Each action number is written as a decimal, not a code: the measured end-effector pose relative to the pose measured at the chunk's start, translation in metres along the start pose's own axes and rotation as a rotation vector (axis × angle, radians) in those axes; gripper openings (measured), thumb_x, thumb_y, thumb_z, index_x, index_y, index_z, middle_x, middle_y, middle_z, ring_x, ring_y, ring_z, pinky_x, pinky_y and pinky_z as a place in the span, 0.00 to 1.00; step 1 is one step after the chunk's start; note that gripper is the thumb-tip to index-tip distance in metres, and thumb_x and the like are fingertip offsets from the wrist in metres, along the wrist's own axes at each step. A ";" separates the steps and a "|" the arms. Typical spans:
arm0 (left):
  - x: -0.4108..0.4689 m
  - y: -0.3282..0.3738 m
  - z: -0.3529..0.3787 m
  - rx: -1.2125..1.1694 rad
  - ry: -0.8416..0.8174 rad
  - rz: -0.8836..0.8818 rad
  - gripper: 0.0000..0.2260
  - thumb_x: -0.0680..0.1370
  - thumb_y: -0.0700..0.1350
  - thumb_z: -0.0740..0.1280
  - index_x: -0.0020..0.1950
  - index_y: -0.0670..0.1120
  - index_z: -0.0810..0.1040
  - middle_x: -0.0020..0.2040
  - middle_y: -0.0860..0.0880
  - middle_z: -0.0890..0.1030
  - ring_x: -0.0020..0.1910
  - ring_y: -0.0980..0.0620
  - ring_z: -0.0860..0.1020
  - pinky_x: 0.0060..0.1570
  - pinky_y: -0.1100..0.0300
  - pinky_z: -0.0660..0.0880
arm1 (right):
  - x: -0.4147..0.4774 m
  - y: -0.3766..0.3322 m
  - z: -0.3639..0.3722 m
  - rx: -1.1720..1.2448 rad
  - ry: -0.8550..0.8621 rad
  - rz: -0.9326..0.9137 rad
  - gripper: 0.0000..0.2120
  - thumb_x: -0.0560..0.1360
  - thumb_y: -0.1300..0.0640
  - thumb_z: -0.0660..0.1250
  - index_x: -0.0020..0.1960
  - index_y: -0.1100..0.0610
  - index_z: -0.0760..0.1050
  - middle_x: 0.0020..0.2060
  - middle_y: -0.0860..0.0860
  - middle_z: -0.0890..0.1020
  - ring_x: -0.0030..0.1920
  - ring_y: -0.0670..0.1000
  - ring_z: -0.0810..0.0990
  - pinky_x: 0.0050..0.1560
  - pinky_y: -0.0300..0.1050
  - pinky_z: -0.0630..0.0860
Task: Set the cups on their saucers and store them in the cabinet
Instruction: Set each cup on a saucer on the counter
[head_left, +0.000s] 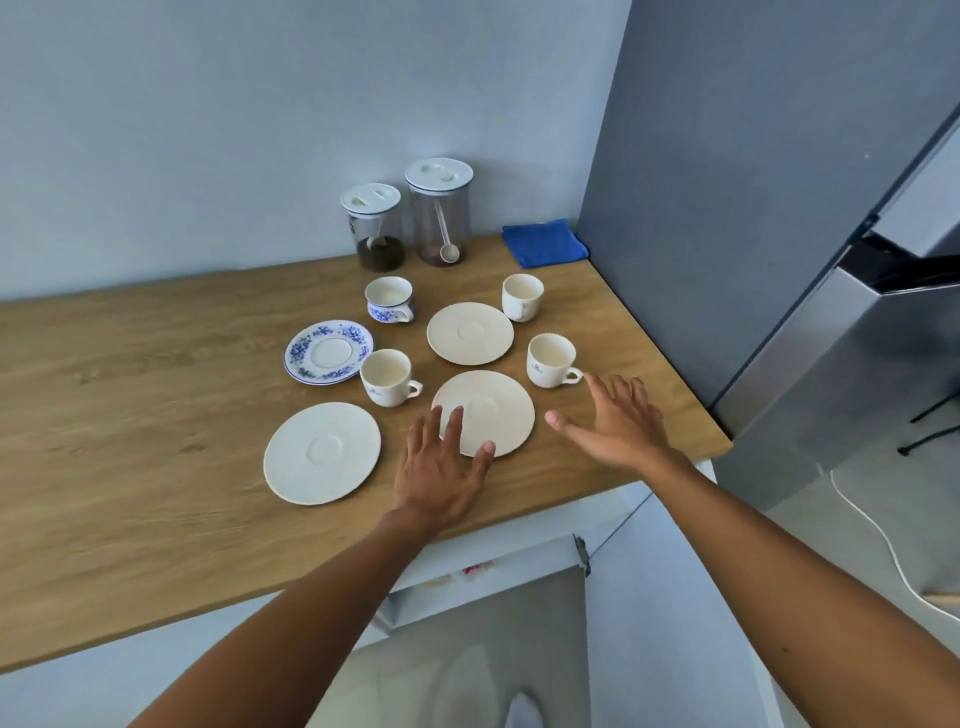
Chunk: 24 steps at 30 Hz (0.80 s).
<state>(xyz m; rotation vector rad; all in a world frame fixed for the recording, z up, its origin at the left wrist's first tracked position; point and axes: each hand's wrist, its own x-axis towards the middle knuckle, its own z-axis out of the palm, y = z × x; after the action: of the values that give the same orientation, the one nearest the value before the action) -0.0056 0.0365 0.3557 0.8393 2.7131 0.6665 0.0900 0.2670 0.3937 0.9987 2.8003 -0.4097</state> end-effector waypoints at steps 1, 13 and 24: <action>0.001 0.001 0.003 -0.013 0.050 -0.030 0.32 0.79 0.66 0.50 0.79 0.51 0.56 0.80 0.46 0.56 0.78 0.43 0.54 0.76 0.49 0.53 | 0.008 0.001 0.002 0.030 0.002 -0.011 0.48 0.67 0.20 0.50 0.79 0.45 0.49 0.79 0.54 0.56 0.79 0.59 0.47 0.73 0.64 0.59; 0.028 -0.005 0.018 -0.253 0.162 -0.348 0.19 0.77 0.49 0.67 0.67 0.49 0.71 0.52 0.46 0.77 0.56 0.42 0.74 0.58 0.46 0.73 | 0.062 0.018 0.023 0.486 0.121 -0.094 0.17 0.82 0.43 0.56 0.57 0.53 0.76 0.51 0.50 0.81 0.55 0.54 0.77 0.50 0.50 0.74; 0.043 -0.013 0.008 -0.316 0.084 -0.352 0.21 0.77 0.50 0.68 0.70 0.53 0.70 0.42 0.54 0.78 0.47 0.48 0.79 0.52 0.48 0.77 | 0.060 -0.003 0.012 0.958 0.099 -0.001 0.06 0.81 0.54 0.64 0.50 0.55 0.77 0.43 0.51 0.85 0.42 0.44 0.86 0.33 0.43 0.82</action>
<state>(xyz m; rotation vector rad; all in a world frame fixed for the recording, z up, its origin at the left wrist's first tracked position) -0.0440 0.0549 0.3395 0.2561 2.6265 1.0245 0.0427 0.2975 0.3696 1.1447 2.6370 -1.8387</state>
